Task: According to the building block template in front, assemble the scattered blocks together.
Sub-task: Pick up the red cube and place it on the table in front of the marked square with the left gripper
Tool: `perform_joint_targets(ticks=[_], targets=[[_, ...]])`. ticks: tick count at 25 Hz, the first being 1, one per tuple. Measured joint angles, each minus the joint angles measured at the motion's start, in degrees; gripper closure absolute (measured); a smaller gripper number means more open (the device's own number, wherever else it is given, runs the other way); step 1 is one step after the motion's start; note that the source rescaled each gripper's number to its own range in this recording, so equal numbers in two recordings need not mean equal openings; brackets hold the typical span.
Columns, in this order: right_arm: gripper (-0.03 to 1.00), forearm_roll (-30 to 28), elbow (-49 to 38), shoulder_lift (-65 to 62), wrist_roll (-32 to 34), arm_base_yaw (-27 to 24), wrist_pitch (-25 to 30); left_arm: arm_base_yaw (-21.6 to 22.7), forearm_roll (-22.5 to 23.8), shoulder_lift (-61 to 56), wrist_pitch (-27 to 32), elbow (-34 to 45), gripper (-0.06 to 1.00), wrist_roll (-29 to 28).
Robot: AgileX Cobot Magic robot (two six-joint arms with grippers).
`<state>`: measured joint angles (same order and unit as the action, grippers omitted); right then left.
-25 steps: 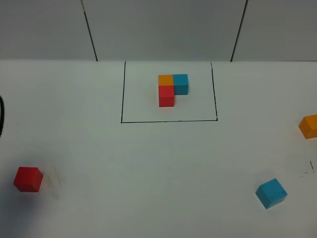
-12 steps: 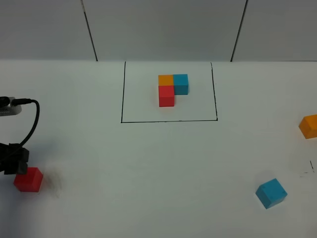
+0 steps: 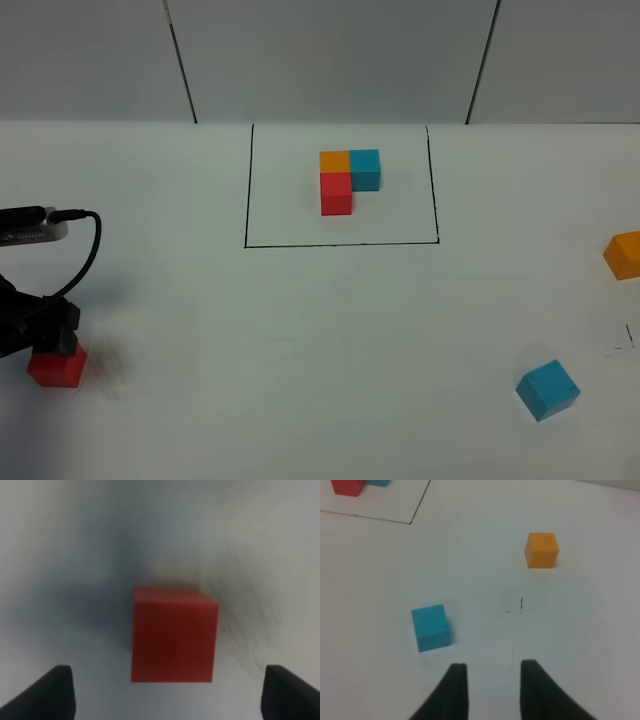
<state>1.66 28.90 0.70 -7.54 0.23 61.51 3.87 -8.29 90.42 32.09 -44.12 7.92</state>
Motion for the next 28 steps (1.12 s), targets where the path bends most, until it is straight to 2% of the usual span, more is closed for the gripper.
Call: perform_joint_targets(ticks=[6, 24, 26, 27, 28], targets=[[0.93, 0.0, 0.0, 0.0, 0.0, 0.0, 0.0, 0.0, 0.0, 0.64, -4.09, 0.0, 0.29, 0.12], [0.93, 0.0, 0.0, 0.0, 0.0, 0.0, 0.0, 0.0, -0.2, 11.86, -4.0, -2.95, 0.3, 0.32], [0.93, 0.0, 0.0, 0.0, 0.0, 0.0, 0.0, 0.0, -0.2, 12.44, -3.0, -3.93, 0.37, 0.32], [0.93, 0.0, 0.0, 0.0, 0.0, 0.0, 0.0, 0.0, -0.2, 12.67, -2.34, -4.34, 0.46, 0.32], [0.93, 0.0, 0.0, 0.0, 0.0, 0.0, 0.0, 0.0, -0.2, 12.78, -1.8, -4.77, 0.6, 0.32]])
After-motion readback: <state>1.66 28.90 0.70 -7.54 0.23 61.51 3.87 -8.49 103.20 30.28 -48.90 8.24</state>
